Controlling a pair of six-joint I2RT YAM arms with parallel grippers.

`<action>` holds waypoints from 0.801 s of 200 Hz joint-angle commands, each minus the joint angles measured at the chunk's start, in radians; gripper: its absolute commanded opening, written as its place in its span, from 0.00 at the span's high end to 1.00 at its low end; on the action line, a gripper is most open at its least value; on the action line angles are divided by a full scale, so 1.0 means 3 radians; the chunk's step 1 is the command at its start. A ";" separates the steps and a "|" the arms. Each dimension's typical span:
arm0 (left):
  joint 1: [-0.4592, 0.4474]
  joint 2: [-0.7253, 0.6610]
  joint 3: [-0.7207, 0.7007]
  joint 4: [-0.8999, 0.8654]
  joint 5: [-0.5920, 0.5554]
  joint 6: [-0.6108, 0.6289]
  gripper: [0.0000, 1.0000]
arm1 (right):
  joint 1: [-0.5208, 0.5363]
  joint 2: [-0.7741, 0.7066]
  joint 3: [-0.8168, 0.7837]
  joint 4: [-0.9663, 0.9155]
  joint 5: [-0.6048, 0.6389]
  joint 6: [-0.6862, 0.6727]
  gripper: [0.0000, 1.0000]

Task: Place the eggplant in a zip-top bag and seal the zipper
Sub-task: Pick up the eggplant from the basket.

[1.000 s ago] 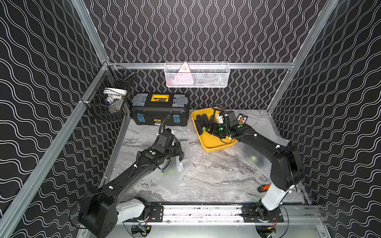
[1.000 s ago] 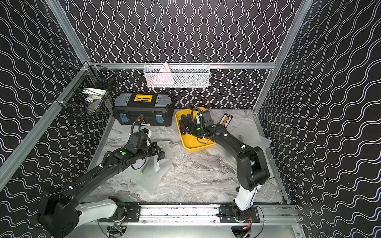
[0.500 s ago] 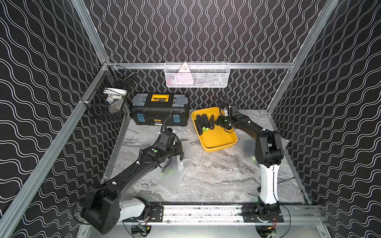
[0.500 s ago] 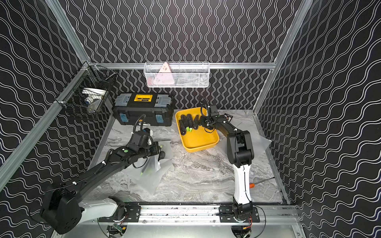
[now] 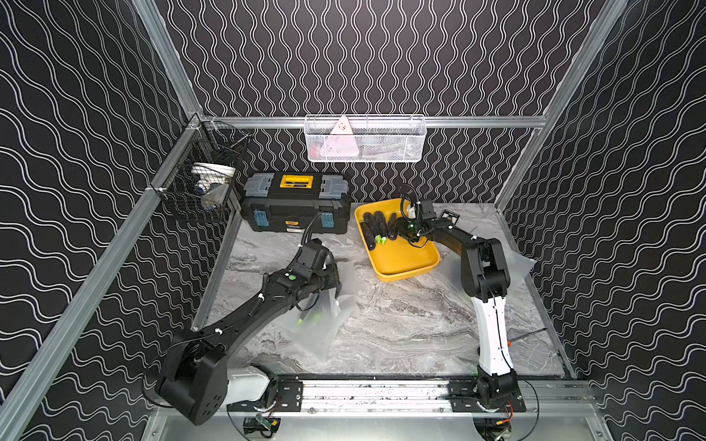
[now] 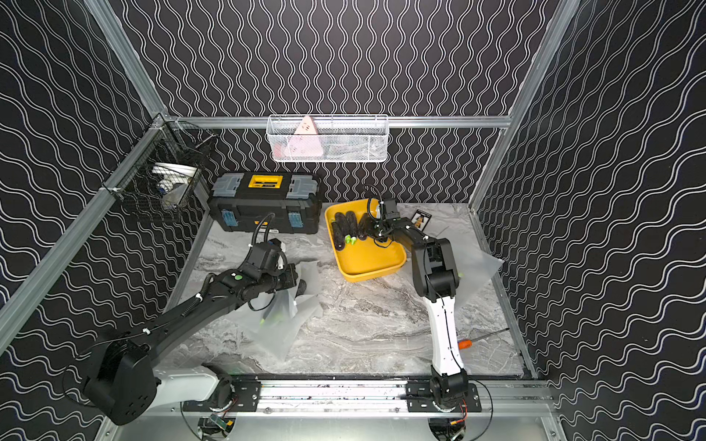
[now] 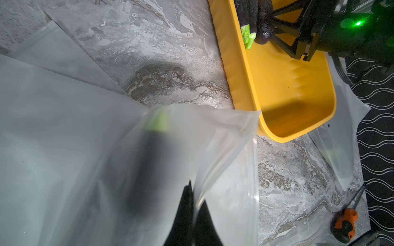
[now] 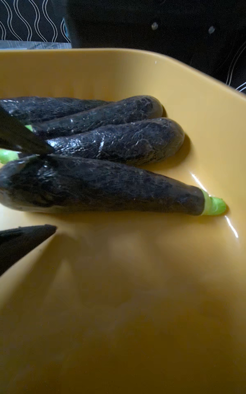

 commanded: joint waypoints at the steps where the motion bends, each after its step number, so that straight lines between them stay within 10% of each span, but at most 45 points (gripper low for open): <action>1: 0.0005 0.0002 0.0033 0.0032 -0.0051 0.0055 1.00 | 0.0012 0.0042 0.0038 0.0069 -0.0055 0.0042 0.54; 71: 0.0009 -0.0008 -0.0005 0.0057 -0.0089 0.0076 1.00 | 0.0011 -0.0564 -0.0396 0.0127 -0.0126 -0.0060 0.74; 160: 0.0032 0.0028 0.0003 0.0174 -0.0090 0.0043 1.00 | 0.0609 -0.2668 -0.2135 0.0105 -0.0876 0.0234 0.75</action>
